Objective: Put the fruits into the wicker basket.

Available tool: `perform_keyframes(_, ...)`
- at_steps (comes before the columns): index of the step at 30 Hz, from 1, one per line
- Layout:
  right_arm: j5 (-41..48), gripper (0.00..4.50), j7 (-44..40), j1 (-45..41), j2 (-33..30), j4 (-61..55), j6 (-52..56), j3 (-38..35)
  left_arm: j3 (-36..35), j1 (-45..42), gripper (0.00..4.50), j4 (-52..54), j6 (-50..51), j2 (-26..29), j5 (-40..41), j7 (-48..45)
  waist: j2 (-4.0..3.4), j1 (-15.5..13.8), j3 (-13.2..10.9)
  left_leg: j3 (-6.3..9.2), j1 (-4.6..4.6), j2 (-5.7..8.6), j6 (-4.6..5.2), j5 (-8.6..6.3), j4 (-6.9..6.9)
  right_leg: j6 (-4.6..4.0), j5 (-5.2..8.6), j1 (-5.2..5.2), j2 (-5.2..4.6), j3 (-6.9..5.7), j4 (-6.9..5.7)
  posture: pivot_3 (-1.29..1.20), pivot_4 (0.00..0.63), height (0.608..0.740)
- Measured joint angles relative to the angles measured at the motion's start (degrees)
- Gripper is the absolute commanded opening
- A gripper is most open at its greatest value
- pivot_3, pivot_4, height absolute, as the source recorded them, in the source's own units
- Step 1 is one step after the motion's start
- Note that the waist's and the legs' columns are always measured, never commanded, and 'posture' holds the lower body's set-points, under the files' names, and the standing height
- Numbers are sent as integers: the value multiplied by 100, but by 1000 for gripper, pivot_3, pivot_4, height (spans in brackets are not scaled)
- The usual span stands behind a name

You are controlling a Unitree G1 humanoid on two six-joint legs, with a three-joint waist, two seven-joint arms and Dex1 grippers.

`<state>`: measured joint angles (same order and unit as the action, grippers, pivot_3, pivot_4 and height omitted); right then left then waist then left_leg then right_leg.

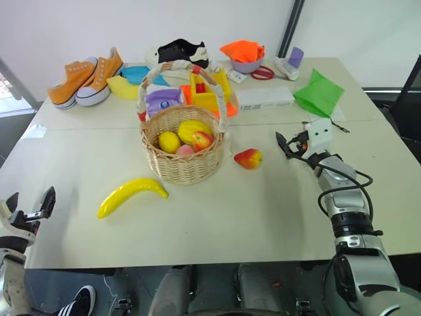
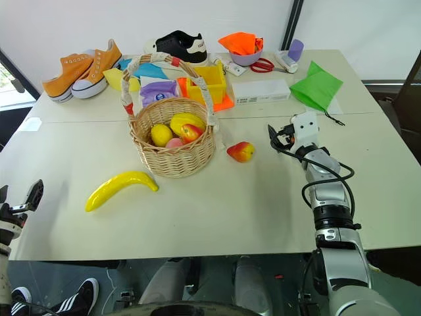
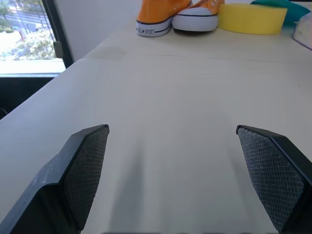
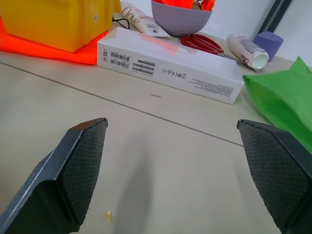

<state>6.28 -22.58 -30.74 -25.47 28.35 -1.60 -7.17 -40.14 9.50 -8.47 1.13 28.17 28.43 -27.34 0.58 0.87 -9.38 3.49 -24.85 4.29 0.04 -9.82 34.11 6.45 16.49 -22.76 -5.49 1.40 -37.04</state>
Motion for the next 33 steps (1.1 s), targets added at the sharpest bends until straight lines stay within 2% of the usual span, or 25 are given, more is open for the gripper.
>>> perform_keyframes(29,-25,4435,-174,-3,10,-124,-3,-2,288,-132,4500,213,-197,81,-145,-269,0,7,0,0,0,0,0,0,0,4,-2,-1,0,0,-1,0,150,740)
perform_keyframes(33,342,4435,-512,69,5,-404,121,-68,311,60,4500,600,6,130,304,-879,1,11,0,0,0,0,0,0,-1,-1,0,1,-1,1,1,0,150,740)
